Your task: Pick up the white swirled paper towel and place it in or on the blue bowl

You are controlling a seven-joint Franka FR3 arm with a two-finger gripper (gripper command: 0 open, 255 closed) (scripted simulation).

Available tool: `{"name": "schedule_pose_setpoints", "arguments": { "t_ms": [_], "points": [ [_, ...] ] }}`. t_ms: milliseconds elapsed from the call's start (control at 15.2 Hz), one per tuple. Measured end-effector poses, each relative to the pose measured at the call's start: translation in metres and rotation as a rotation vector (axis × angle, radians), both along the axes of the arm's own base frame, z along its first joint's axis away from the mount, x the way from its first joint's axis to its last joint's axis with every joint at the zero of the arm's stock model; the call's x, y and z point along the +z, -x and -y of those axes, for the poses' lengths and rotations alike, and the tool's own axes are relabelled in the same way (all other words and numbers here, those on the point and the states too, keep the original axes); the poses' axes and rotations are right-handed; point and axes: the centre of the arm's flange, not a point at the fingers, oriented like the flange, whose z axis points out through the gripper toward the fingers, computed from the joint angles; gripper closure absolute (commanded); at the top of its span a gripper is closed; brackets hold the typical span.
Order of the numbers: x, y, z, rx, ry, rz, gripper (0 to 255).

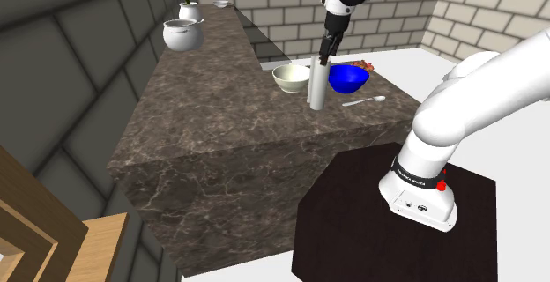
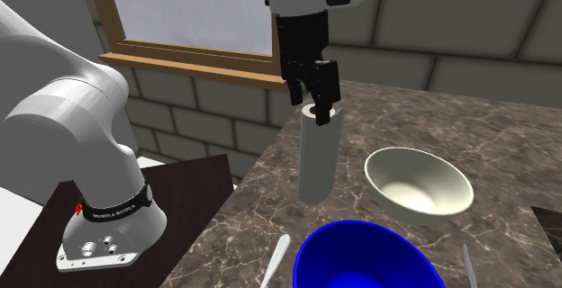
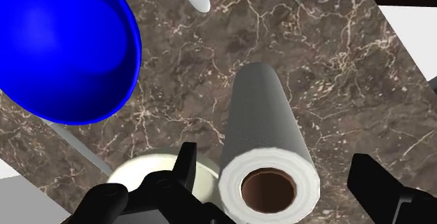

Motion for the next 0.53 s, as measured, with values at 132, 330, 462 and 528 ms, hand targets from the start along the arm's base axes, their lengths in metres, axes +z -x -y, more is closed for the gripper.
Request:
{"name": "schedule_pose_setpoints", "arguments": {
  "t_ms": [132, 330, 462, 528],
  "points": [
    [-0.011, -0.001, 0.0, 0.0, 0.0, 0.0, 0],
    [-0.018, -0.002, 0.0, 0.0, 0.0, 0.0, 0],
    [-0.019, -0.002, 0.0, 0.0, 0.0, 0.001, 0],
    [-0.019, -0.002, 0.001, 0.0, 0.0, 0.001, 0]
  ]
}}
